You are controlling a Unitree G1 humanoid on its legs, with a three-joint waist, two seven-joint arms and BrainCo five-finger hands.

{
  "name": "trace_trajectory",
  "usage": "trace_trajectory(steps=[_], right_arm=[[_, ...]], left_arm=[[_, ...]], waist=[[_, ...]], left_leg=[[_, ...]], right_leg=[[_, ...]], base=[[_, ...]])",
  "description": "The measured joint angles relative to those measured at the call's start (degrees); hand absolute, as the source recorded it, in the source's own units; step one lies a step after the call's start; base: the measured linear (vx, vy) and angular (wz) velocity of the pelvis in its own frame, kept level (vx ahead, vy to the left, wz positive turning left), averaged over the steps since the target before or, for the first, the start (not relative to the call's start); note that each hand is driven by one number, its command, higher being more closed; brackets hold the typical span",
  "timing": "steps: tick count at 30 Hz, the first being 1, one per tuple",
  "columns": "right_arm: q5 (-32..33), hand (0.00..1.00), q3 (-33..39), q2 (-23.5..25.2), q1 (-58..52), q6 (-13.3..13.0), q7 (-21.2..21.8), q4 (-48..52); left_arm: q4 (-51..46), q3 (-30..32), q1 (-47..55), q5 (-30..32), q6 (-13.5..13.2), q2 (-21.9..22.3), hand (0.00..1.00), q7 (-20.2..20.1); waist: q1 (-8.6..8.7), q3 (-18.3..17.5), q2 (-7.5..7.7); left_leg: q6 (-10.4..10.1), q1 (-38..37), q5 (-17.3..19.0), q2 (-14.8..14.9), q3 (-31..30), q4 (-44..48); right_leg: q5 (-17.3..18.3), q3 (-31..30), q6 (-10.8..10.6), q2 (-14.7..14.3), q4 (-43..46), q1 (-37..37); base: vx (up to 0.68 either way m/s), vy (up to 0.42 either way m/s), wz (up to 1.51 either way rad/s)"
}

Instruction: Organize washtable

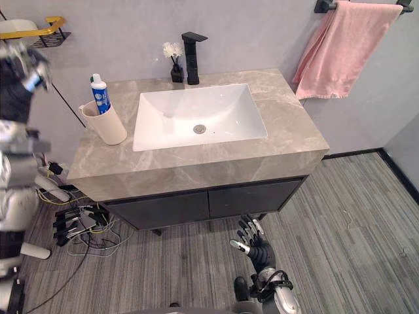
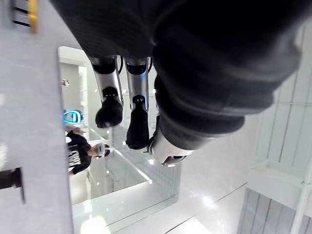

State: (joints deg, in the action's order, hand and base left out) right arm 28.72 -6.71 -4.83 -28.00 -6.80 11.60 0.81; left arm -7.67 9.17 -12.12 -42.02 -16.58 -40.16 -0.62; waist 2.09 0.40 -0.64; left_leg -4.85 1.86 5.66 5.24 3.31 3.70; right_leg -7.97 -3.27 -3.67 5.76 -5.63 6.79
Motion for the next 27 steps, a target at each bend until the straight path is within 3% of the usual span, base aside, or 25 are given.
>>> trace_trajectory(steps=[3, 10, 14, 20, 27], right_arm=[[0.0, 0.00, 0.1, 0.0, -1.1, 0.0, 0.0, 0.0], [0.0, 0.00, 0.0, -1.3, -1.3, 0.5, 1.1, 0.0], [0.1, 0.00, -0.7, -2.2, -1.1, 0.5, 1.0, 0.0], [0.2, 0.00, -3.6, -3.0, -0.2, 0.5, 0.9, 0.6], [0.4, 0.00, -3.8, -3.4, 0.1, 0.4, 0.5, 3.6]], left_arm=[[-0.9, 0.0, 6.0, 0.2, 1.0, 2.7, 1.00, -1.7], [2.3, -3.5, 6.7, 0.6, 2.9, 3.4, 1.00, -4.0], [9.2, -9.6, 1.8, 0.6, 4.9, 2.5, 1.00, -4.4], [14.7, -18.0, -10.6, 1.7, 5.1, -1.3, 1.00, -4.2], [17.3, -20.3, -14.4, 1.7, 5.1, -2.6, 1.00, -4.0]], waist=[[-0.09, -0.3, 0.17], [0.13, -0.5, 0.45], [0.18, 0.2, 1.12], [0.76, 4.0, 2.69], [1.44, 7.6, 2.77]], left_leg=[[-0.3, -0.8, -0.2, 0.3, 0.1, -0.8], [-0.7, 0.6, -0.4, 0.8, 0.3, -0.7], [-0.7, 3.4, -0.4, 0.8, 1.0, 0.3], [-0.7, 6.5, -0.4, 0.7, 2.0, 1.6], [-0.9, 8.8, 0.0, 0.9, 2.7, 3.0]], right_leg=[[0.3, 0.1, 0.2, -0.3, 0.0, -0.5], [-0.2, -0.1, 0.0, -0.8, 0.0, 1.2], [-1.0, -0.9, 0.0, -0.9, 0.0, 3.8], [-2.1, -2.1, 0.0, -0.8, 0.0, 6.9], [-2.7, -2.9, 0.1, -1.0, 0.0, 9.0]], base=[[0.00, 0.000, 0.00], [0.00, -0.020, -0.03], [-0.01, -0.009, -0.07], [-0.04, -0.017, -0.08], [-0.02, -0.011, -0.05]])
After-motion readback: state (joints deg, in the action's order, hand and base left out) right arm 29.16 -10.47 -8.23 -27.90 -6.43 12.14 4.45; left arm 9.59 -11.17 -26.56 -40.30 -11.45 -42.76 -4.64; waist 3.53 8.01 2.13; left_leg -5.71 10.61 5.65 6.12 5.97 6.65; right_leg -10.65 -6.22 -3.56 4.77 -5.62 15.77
